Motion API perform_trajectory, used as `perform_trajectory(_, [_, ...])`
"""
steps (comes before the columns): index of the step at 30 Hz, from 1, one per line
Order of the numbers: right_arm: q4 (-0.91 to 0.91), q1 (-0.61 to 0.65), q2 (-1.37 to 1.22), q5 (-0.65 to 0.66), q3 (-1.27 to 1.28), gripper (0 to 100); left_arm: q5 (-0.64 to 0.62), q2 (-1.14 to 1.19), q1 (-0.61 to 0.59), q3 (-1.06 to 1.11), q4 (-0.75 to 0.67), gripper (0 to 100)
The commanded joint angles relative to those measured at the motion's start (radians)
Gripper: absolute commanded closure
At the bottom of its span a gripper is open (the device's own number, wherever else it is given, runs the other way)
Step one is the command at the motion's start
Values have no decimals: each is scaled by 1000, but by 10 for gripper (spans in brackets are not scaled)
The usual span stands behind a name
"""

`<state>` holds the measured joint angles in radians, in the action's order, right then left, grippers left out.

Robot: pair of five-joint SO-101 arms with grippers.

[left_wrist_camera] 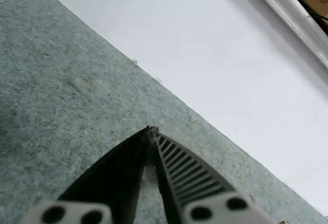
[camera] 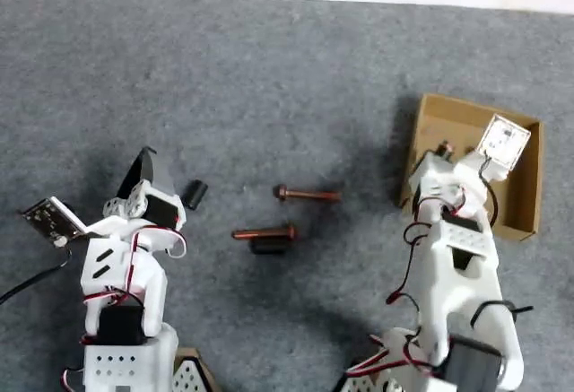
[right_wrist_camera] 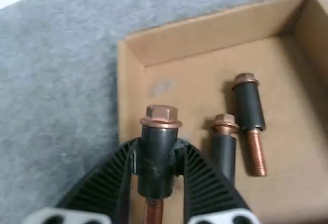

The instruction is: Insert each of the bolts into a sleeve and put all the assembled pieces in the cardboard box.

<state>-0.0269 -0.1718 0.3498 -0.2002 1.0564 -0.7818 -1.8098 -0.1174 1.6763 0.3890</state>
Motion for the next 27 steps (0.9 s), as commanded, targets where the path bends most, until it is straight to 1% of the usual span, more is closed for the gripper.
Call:
perform_trajectory(1, [47, -4, -19, -11, -73, 957, 9, -4, -8, 19, 8, 993])
perform_trajectory(5, [47, 24, -42, -11, -71, 791, 9, -2, -8, 19, 8, 993])
perform_trajectory(7, [42, 36, -35, -11, -68, 724, 9, -2, -8, 19, 8, 993])
perform_trajectory(8, [41, 36, -21, -11, -59, 707, 9, -2, -8, 19, 8, 992])
perform_trajectory(10, [41, 36, 42, -17, -16, 705, 9, -2, -8, 19, 8, 992])
perform_trajectory(12, [41, 48, 153, -17, 45, 705, 9, -5, -8, 19, 8, 992])
perform_trajectory(14, [41, 90, 289, -14, 122, 705, 9, -7, -8, 19, 8, 992])
perform_trajectory(18, [24, 262, 565, 5, 292, 706, 11, -8, -12, 19, 8, 991])
perform_trajectory(23, [-209, 570, 786, 255, 390, 706, 11, -10, -85, 19, 2, 990])
perform_trajectory(25, [-269, 673, 809, 305, 390, 706, 11, -10, -113, 19, 0, 990])
perform_trajectory(27, [-297, 750, 800, 330, 390, 706, 11, -10, -137, 19, 0, 990])
